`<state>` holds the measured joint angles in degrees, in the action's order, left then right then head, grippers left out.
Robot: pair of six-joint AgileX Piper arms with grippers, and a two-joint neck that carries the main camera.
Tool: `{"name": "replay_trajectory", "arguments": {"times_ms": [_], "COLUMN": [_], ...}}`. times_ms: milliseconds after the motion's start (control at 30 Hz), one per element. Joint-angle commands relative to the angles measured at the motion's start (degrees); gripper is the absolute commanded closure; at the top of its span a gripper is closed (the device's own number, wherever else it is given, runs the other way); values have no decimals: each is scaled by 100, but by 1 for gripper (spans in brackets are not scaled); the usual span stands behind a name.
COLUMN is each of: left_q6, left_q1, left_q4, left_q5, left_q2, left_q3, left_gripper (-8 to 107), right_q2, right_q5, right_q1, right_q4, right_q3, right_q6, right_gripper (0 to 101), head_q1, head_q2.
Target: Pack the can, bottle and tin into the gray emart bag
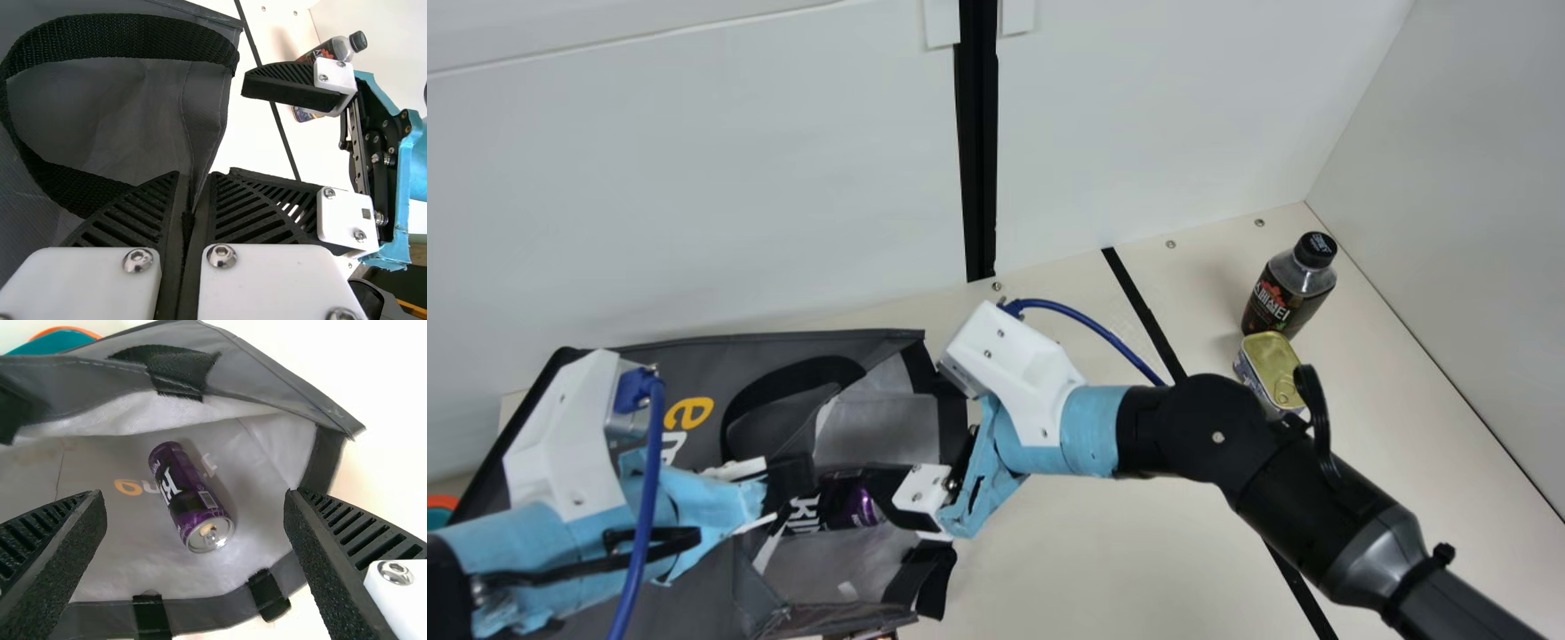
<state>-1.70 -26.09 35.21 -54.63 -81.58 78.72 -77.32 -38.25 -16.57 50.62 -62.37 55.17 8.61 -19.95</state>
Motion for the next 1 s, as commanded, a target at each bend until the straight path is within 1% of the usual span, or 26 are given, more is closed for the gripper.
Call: {"name": "replay_trajectory", "arguments": {"times_ms": [0,367,967], "left_q6": [0,0,0], "left_q1": [0,0,0], "left_q4": [0,0,0], "left_q5": [0,0,0], "left_q2": [0,0,0], "left_q3": [0,0,0], "left_gripper": [89,89,89], "right_q2": [146,616,1076], "right_q5": [-13,-170,-243], "right_q1": [111,418,707], "right_q4": [-212,-811,-1777], "right_q3": [22,60,-6], "right_q6": [-118,-606,-1402], "right_gripper": [10,10,10], "head_q1": [139,139,139], "head_q2": [-5,-5,-5]}}
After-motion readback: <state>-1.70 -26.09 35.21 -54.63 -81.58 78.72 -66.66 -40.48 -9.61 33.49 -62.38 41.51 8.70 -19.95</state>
